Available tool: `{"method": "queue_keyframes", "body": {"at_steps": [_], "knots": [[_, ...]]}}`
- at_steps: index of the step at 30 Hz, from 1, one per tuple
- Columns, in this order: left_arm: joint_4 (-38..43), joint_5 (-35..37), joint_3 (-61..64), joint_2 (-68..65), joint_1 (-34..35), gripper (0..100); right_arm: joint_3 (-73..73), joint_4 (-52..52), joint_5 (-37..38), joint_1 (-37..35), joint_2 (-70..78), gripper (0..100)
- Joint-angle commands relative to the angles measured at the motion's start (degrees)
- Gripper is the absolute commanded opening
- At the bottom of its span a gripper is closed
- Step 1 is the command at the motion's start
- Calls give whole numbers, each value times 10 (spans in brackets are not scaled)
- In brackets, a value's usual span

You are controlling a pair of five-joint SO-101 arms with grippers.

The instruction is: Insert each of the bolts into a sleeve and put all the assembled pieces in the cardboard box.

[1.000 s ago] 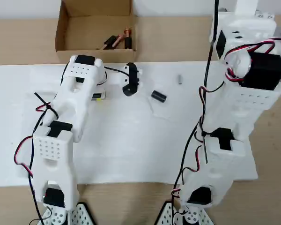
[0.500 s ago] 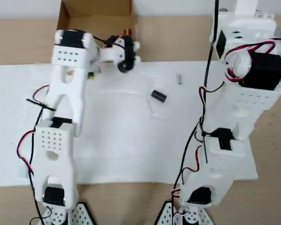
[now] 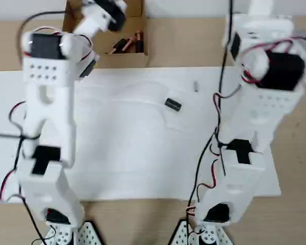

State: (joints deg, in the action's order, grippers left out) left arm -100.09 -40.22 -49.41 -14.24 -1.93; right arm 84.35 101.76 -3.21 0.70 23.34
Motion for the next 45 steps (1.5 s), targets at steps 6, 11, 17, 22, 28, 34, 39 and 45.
{"method": "queue_keyframes", "body": {"at_steps": [6, 11, 17, 22, 28, 34, 39, 45], "knots": [[-4, 345, 207, 298, 86, 10, -436, 7, 57, -112, -85, 217], [-1, 401, 327, 473, 102, 10, -580, 0, 147, -145, -121, 217], [38, 398, 475, 648, 103, 9, -584, -25, 266, -164, -80, 221], [82, 398, 602, 768, 103, 9, -576, -47, 374, -192, -8, 221], [120, 397, 680, 915, 103, 7, -526, -79, 389, -182, 87, 221], [136, 324, 731, 1023, 103, 6, -463, -74, 407, -175, 177, 219], [135, 295, 750, 1072, 104, 6, -422, -54, 407, -174, 236, 218], [135, 295, 745, 1083, 104, 6, -367, -27, 405, -155, 294, 217]]}}
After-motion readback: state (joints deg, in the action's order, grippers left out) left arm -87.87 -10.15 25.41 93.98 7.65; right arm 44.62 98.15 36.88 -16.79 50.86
